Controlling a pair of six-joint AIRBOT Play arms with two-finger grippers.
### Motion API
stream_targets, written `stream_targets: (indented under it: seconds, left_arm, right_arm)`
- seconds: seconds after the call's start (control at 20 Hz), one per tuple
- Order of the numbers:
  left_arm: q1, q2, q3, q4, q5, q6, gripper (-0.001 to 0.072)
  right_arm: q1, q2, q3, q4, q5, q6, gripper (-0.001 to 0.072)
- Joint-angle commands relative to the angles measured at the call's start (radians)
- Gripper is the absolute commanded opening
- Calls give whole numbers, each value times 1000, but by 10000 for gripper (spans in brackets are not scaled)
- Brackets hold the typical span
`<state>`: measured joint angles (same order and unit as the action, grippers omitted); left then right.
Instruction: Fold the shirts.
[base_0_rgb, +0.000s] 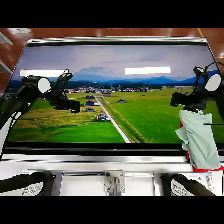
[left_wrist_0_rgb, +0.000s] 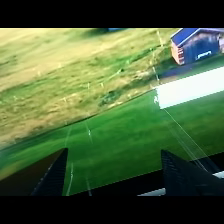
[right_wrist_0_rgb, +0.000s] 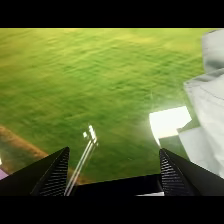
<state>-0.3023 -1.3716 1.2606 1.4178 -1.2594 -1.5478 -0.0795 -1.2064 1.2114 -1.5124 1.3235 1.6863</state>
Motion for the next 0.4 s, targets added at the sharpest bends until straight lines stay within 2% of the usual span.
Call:
stream_targets:
  seconds: [0.0,0.15,0.35]
  left_arm:
    - [-1,-4,0,0,1,-2,681]
    - [-1,-4,0,1,0,-1,681]
    - [-1,-4,1,4,-10,48,681]
  right_arm:
    - [6,-1,0,4,0,-1,684]
    - [6,-1,0,4,0,-1,684]
    - [6,-1,0,4,0,-1,683]
